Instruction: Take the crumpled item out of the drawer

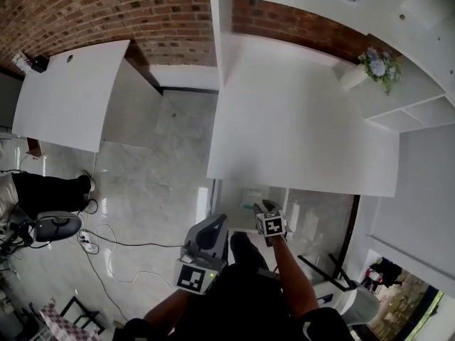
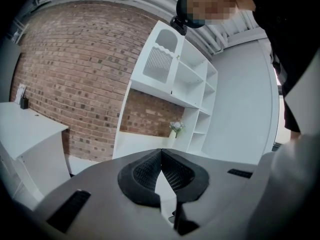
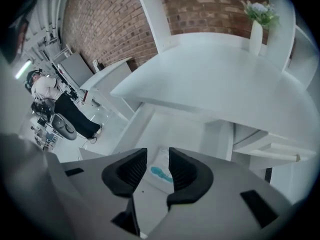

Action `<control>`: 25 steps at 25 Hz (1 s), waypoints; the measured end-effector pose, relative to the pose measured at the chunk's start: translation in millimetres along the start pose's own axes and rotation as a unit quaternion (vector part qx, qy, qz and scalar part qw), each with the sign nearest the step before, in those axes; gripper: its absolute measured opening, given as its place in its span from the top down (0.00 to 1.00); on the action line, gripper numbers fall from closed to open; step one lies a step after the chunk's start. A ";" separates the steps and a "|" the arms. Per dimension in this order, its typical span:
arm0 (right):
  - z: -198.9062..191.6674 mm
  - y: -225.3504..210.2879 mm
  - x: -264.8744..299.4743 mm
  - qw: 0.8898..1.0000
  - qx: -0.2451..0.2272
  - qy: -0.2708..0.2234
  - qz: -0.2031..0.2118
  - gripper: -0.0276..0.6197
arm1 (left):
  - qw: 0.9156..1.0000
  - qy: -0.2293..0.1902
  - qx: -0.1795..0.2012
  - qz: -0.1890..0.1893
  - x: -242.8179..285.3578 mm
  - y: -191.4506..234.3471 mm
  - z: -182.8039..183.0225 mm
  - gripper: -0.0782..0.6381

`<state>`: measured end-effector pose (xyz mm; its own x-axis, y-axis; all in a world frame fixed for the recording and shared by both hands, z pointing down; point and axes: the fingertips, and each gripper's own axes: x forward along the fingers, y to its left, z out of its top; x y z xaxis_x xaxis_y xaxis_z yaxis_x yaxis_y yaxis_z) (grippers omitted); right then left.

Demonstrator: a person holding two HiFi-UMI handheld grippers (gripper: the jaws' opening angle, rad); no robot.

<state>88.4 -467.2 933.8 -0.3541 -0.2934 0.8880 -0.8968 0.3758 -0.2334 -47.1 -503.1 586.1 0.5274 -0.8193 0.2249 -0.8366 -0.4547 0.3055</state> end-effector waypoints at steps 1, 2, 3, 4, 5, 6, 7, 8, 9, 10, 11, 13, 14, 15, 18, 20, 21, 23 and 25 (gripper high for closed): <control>-3.5 -2.5 10.2 1.000 0.003 0.010 -0.001 0.72 | 1.000 0.002 -0.002 0.000 3.0 2.5 -1.2 0.86; -6.8 -4.9 20.8 1.000 0.007 0.018 -0.001 0.72 | 1.000 0.005 -0.004 -0.001 5.8 5.3 -3.4 0.86; -9.0 -6.8 30.8 1.000 0.012 0.025 -0.002 0.71 | 1.000 0.009 -0.005 0.000 8.5 8.7 -6.0 0.86; -10.3 -8.4 40.0 0.999 0.016 0.031 -0.002 0.71 | 1.000 0.014 -0.007 0.001 11.2 12.3 -8.5 0.86; -11.2 -9.8 48.4 0.999 0.021 0.036 -0.003 0.70 | 1.000 0.017 -0.010 0.002 14.0 15.9 -10.5 0.86; -12.4 -11.3 56.2 0.999 0.025 0.042 -0.003 0.70 | 1.000 0.019 -0.012 0.003 17.0 19.2 -12.0 0.86; -13.9 -13.5 63.0 0.998 0.028 0.048 -0.005 0.68 | 1.000 0.021 -0.014 0.004 20.2 21.9 -13.4 0.86; -15.5 -16.7 68.7 0.998 0.031 0.056 -0.007 0.66 | 1.000 0.022 -0.015 0.005 23.7 24.1 -14.8 0.86; -17.5 -20.5 73.4 0.997 0.034 0.064 -0.011 0.65 | 1.000 0.024 -0.016 0.005 27.1 25.8 -16.6 0.86; -20.8 -24.7 78.0 0.997 0.037 0.073 -0.013 0.63 | 0.999 0.026 -0.018 0.006 30.2 27.1 -18.9 0.86; -25.5 -28.8 83.0 0.996 0.041 0.081 -0.014 0.63 | 0.999 0.030 -0.021 0.006 32.6 28.4 -21.7 0.86; -37.5 -36.8 92.1 0.994 0.051 0.099 -0.017 0.62 | 0.999 0.035 -0.025 0.007 35.8 31.1 -26.8 0.86; -43.8 -40.6 95.9 0.992 0.055 0.108 -0.018 0.62 | 0.999 0.037 -0.026 0.007 36.9 32.4 -29.0 0.86; -49.5 -44.0 99.2 0.991 0.058 0.118 -0.019 0.62 | 0.999 0.039 -0.027 0.007 37.8 33.7 -31.6 0.86; -60.4 -50.4 109.5 0.987 0.063 0.144 -0.015 0.60 | 0.998 0.048 -0.032 0.007 40.4 38.0 -40.3 0.86; -64.5 -51.8 116.7 0.985 0.069 0.155 -0.012 0.60 | 0.998 0.053 -0.035 0.008 41.9 40.7 -45.8 0.86; -67.1 -52.0 119.8 0.984 0.073 0.160 -0.010 0.60 | 0.998 0.054 -0.036 0.008 42.8 41.6 -47.6 0.86; -72.8 -52.4 124.8 0.982 0.079 0.170 -0.008 0.60 | 0.998 0.054 -0.037 0.009 44.4 42.6 -50.3 0.86; -76.1 -51.7 129.7 0.981 0.080 0.174 -0.004 0.60 | 0.997 0.059 -0.039 0.011 45.1 43.8 -54.3 0.86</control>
<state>109.0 -457.8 1091.2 -0.2593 0.0329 0.9652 -0.9393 0.2240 -0.2600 -51.9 -541.0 659.8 0.5260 -0.7801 0.3388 -0.8369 -0.4040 0.3693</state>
